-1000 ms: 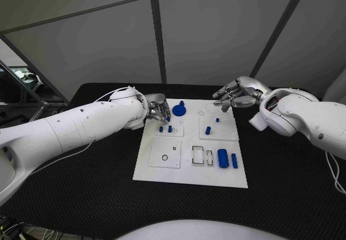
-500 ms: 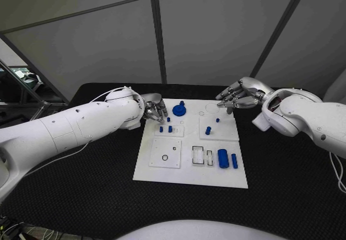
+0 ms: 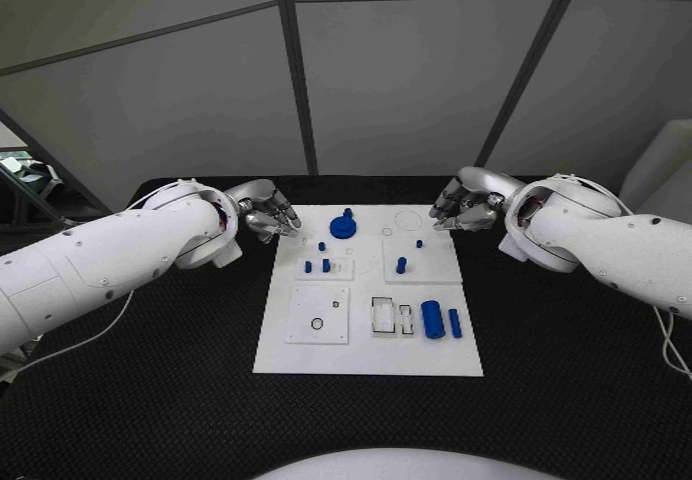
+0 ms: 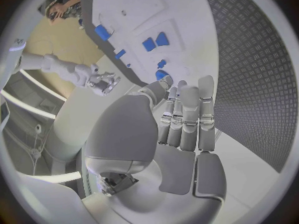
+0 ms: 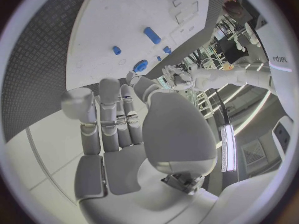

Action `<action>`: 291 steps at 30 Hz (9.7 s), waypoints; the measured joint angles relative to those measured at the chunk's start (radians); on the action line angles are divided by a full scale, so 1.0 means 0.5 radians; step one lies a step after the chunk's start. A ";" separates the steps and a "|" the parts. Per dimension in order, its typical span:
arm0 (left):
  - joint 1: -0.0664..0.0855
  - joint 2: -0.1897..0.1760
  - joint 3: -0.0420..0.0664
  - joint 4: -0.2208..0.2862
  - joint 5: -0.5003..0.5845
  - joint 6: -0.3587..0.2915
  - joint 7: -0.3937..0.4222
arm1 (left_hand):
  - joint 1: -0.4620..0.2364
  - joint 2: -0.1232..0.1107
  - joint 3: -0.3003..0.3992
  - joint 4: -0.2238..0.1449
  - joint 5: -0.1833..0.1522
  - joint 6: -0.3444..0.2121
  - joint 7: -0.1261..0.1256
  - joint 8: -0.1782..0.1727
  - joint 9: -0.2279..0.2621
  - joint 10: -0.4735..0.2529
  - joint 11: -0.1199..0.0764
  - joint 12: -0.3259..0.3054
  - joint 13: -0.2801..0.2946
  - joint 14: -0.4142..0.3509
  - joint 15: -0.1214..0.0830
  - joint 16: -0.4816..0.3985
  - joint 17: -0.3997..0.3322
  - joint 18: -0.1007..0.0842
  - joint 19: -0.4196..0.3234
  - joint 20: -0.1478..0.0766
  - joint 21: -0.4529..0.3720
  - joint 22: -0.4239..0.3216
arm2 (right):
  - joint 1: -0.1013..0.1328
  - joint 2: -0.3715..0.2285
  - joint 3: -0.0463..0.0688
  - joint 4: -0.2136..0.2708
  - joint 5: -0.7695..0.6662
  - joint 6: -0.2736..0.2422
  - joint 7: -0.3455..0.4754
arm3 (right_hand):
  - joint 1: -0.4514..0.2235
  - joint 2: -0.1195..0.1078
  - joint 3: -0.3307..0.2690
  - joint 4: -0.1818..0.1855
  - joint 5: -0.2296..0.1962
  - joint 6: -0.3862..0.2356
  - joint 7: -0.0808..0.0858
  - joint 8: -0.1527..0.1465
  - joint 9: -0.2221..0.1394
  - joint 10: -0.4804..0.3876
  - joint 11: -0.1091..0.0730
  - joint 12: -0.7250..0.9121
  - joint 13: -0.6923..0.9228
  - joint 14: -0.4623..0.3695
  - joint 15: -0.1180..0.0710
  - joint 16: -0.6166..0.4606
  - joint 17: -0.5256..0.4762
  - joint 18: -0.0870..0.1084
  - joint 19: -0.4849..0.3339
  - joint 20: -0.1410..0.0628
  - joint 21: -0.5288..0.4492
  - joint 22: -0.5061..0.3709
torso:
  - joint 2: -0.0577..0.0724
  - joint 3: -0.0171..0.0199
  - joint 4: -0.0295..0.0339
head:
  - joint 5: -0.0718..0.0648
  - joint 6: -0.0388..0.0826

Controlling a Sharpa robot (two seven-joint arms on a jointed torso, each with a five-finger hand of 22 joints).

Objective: Assemble the parts on the task board

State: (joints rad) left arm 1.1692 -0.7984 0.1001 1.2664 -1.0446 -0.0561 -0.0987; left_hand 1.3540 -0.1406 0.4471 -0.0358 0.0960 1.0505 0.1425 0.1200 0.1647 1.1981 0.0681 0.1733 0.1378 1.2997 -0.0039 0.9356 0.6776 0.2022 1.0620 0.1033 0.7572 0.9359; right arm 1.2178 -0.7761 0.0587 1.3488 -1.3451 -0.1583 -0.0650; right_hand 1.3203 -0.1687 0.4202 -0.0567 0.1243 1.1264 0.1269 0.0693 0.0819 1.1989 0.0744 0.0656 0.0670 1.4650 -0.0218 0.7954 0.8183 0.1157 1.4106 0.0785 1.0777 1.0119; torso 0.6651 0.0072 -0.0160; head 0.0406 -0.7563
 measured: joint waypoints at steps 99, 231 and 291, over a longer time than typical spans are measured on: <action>-0.033 -0.096 0.002 0.121 1.812 -0.002 0.628 | 0.006 0.053 -0.058 -0.014 0.032 0.036 0.015 -0.062 0.054 -0.026 0.026 0.000 0.007 -0.130 0.023 -0.535 -0.341 -0.063 -0.048 0.023 -0.355 -0.241 | -0.130 0.043 -0.028 0.426 -0.747 -0.204 -0.314 | -0.036 0.134 0.290 -0.152 -0.021 0.081 -0.020 0.008 0.018 0.104 -0.039 0.005 0.015 0.000 0.000 0.760 0.443 -0.124 0.107 0.015 0.763 0.592 | 0.003 -0.0012 -0.004 | -0.025 0.008; -0.033 -0.003 0.000 0.049 1.814 0.066 0.592 | 0.006 0.053 -0.064 -0.020 0.032 0.029 0.022 -0.076 0.062 -0.033 0.033 0.000 0.008 -0.130 0.023 -0.554 -0.349 -0.062 -0.048 0.023 -0.371 -0.252 | -0.331 0.516 -0.132 0.332 -0.658 -0.090 -0.229 | -0.062 0.143 0.306 -0.136 -0.041 0.078 -0.021 -0.012 0.016 0.103 -0.038 0.005 0.012 0.000 0.000 0.760 0.414 -0.155 0.107 0.015 0.797 0.591 | 0.003 -0.0038 -0.002 | 0.184 -0.109; -0.037 -0.018 -0.002 0.036 1.815 0.083 0.566 | 0.006 0.053 -0.064 -0.020 0.032 0.021 0.029 -0.083 0.065 -0.040 0.040 0.000 0.007 -0.130 0.023 -0.562 -0.350 -0.063 -0.048 0.023 -0.379 -0.254 | -0.254 0.041 0.023 0.508 -0.609 -0.240 -0.237 | -0.059 -0.085 -0.024 -0.110 -0.138 -0.228 -0.021 -0.007 -0.031 -0.434 0.077 0.012 -0.007 -0.058 0.072 0.515 -0.046 -0.091 -0.023 0.086 0.443 0.489 | -0.008 -0.0056 -0.020 | 0.132 -0.044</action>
State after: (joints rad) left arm 1.1509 -0.8073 0.0991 1.2842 -0.1372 -0.0148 0.1843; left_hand 1.3568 -0.1143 0.4151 -0.0456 0.1118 1.0611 0.1572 0.0783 0.1973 1.1783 0.0882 0.1732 0.1415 1.2348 0.0074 0.6545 0.5028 0.1709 1.0379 0.1147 0.5679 0.8092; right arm 1.0906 -0.7557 0.0701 1.6026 -1.6497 -0.2782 -0.1833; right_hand 1.2910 -0.2113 0.4082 -0.1115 0.0554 1.0121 0.1162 0.0658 0.0662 0.9819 0.1128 0.0716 0.0633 1.4361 0.0142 1.0527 0.7954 0.0703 1.3991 0.1215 1.2991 1.2565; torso 0.6612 0.0044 -0.0258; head 0.1065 -0.7784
